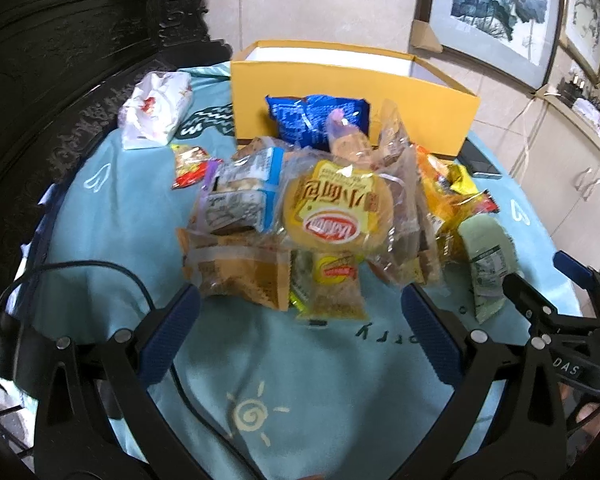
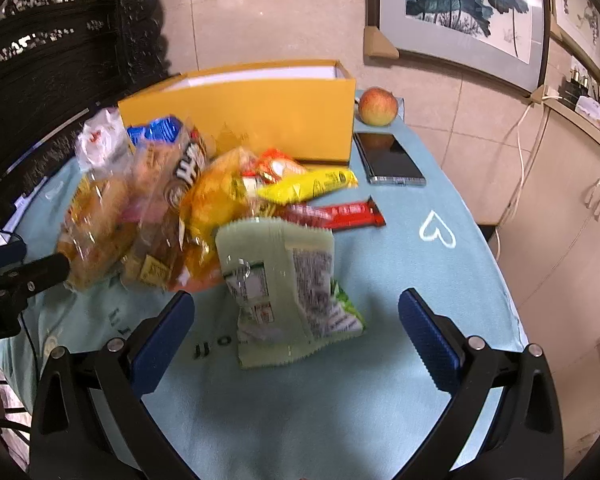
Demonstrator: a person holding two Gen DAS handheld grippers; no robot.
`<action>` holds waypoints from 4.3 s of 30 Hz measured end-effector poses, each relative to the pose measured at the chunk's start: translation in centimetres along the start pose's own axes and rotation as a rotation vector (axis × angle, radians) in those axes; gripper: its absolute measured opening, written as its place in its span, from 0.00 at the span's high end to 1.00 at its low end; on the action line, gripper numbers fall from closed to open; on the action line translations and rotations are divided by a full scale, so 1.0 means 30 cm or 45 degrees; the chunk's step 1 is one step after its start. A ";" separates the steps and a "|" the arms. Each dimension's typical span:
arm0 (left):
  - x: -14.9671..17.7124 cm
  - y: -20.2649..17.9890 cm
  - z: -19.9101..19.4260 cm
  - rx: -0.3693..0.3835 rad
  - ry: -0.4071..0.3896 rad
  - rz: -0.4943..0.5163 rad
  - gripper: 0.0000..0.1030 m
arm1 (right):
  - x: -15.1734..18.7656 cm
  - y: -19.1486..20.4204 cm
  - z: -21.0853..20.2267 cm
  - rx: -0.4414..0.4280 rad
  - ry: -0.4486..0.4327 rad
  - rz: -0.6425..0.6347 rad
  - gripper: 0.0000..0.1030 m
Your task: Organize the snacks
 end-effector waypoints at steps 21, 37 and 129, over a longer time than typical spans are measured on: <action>-0.090 0.036 0.089 0.071 0.044 0.022 0.02 | -0.012 -0.021 0.241 -0.107 0.322 -0.058 0.17; -0.115 -0.117 0.184 0.218 0.153 0.031 0.15 | 0.000 -0.116 0.156 -0.388 0.260 0.117 0.49; -0.033 -0.098 0.215 0.147 0.192 0.138 0.72 | -0.067 -0.125 0.209 -0.301 0.237 0.159 0.01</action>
Point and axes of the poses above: each gripper's, at about its wrist camera, not at the fingertips, and z roughly the way its jaws point, y to its left, x to its underside, the point moved 7 cm from there along z, roughly the way its jaws point, and after that the axes turned 12 degrees about -x, right-handed, at the moved point
